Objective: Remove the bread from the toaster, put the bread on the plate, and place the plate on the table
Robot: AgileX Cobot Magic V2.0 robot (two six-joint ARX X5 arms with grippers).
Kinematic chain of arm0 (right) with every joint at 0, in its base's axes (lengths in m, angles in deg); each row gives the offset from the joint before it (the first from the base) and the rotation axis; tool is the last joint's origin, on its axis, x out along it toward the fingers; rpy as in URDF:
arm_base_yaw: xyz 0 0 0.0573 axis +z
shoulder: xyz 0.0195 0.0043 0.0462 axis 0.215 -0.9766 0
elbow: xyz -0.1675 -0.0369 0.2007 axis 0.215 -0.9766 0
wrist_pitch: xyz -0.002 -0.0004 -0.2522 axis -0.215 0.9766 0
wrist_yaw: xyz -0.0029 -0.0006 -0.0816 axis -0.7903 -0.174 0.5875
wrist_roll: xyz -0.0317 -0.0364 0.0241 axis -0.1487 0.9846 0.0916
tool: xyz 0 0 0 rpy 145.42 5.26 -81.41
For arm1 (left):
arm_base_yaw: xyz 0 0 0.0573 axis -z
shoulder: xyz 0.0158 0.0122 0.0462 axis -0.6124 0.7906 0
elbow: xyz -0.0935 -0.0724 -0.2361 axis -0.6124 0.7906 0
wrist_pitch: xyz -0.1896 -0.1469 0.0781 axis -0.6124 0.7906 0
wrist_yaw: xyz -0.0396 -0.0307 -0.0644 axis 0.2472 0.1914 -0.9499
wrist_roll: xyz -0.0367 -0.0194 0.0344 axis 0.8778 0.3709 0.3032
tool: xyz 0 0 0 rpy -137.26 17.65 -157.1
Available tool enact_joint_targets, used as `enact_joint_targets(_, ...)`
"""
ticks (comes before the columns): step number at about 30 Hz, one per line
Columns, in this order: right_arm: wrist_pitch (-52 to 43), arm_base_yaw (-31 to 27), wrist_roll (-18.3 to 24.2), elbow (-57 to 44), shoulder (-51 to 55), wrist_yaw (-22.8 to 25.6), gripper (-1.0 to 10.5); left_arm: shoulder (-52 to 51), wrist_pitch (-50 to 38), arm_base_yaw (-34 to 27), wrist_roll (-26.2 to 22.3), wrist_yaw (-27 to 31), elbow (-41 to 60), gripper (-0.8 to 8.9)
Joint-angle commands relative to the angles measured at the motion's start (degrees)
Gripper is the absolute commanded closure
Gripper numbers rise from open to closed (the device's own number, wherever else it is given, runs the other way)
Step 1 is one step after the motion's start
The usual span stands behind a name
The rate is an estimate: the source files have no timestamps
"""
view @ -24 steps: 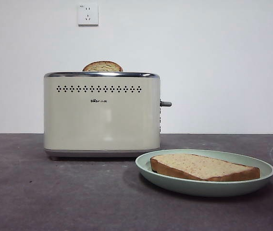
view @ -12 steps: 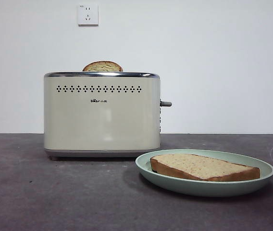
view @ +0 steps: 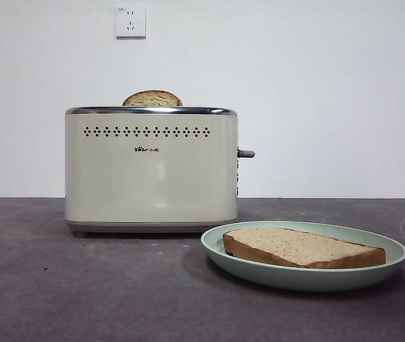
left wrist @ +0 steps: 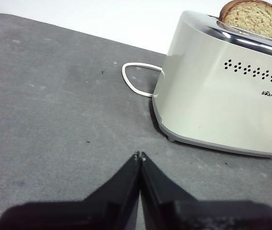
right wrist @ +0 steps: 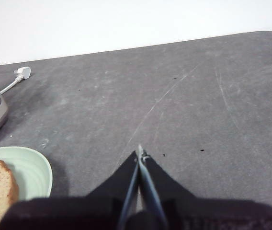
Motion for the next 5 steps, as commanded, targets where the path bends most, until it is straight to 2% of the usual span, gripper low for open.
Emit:
enact_joint_targets(1, 0.1, 0.0, 0.1, -0.5, 0.1, 0.2, 9.5, -0.1, -0.3, -0.2, 0.2, 0.1, 0.7, 8.17)
enact_joint_targets(5, 0.1, 0.0, 0.1, -0.5, 0.1, 0.2, 9.5, -0.1, -0.3, -0.2, 0.2, 0.1, 0.7, 8.17)
